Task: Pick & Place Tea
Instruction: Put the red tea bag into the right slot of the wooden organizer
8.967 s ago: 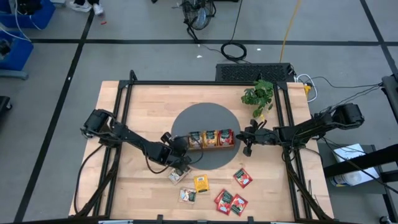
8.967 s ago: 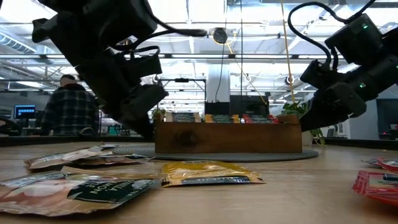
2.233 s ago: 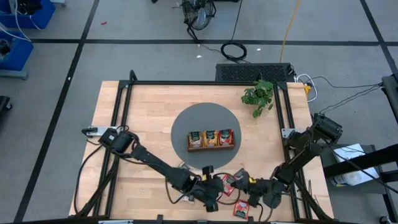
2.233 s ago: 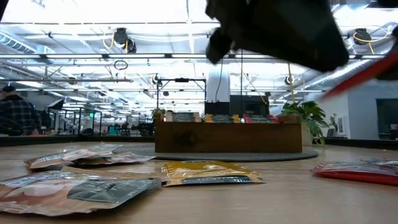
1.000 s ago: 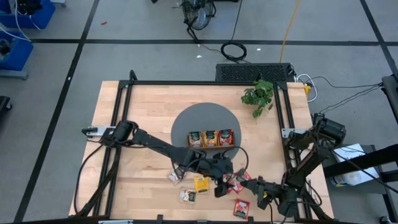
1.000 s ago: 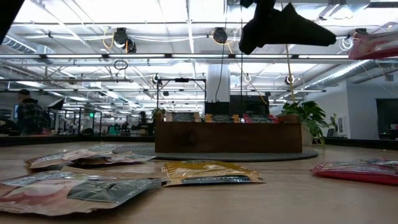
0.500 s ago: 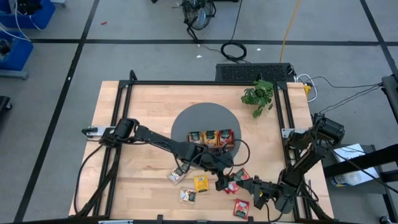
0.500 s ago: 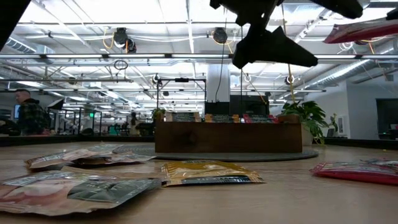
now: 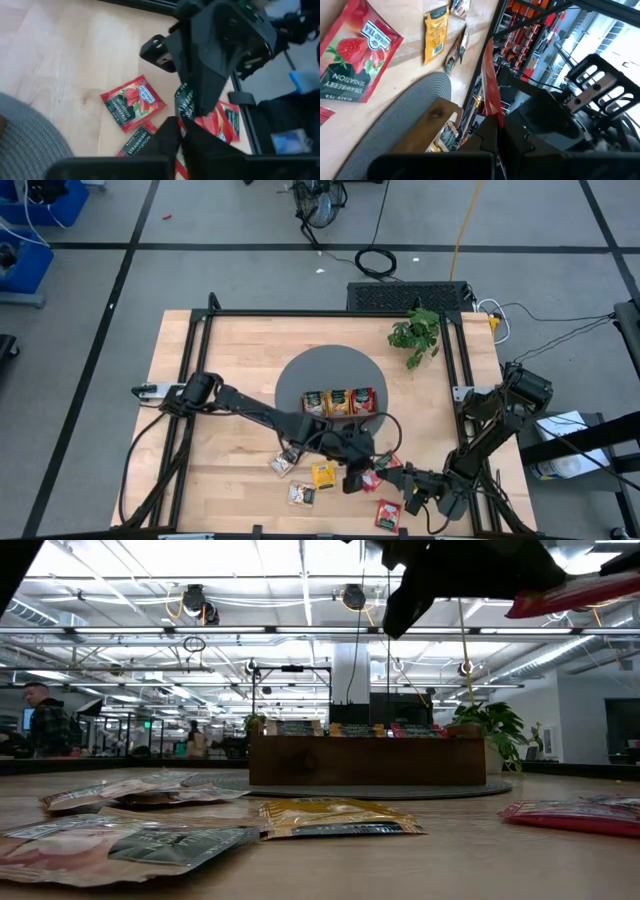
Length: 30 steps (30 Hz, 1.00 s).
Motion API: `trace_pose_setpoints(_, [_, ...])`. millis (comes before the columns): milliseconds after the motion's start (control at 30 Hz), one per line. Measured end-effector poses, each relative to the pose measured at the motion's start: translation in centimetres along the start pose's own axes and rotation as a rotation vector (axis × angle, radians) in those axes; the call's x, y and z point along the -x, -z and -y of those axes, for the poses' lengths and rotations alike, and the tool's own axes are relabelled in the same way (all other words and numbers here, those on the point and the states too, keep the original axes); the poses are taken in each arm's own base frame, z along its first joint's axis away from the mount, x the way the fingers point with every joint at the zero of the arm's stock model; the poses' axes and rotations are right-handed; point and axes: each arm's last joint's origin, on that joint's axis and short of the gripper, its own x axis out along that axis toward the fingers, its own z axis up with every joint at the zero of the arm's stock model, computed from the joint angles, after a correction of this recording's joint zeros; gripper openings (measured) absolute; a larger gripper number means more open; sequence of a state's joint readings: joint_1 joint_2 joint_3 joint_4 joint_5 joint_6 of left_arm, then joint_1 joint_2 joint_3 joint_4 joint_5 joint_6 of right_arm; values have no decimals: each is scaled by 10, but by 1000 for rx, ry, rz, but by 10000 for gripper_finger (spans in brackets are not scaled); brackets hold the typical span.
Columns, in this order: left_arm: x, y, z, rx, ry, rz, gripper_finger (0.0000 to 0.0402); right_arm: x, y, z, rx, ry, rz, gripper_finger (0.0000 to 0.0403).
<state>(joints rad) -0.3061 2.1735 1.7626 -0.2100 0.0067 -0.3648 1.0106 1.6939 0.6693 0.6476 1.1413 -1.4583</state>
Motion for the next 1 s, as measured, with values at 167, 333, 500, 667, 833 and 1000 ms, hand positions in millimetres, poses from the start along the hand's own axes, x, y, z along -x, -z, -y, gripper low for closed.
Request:
trace_pose_setpoints(167, [0,3,6,-57,-24,2,7,-4,2,0,-77,-5,-14,0])
trace_pose_setpoints(333, [0,8,9,-68,-72,-17,4,-5,2,-2,-181,-21,9,3])
trace_pose_setpoints(500, [4,11,17,-80,-90,-36,3,-3,-3,-5,-266,-72,152,34])
trace_pose_setpoints(667, [27,1,21,-90,-181,-11,2,-2,-1,-8,-383,-83,141,78])
trace_pose_setpoints(833, [50,6,34,-106,-334,-48,2,-1,5,-16,-586,-79,118,109])
trace_pose_setpoints(1000, [50,22,55,-126,-424,-38,2,4,17,-20,-843,-1,166,118])
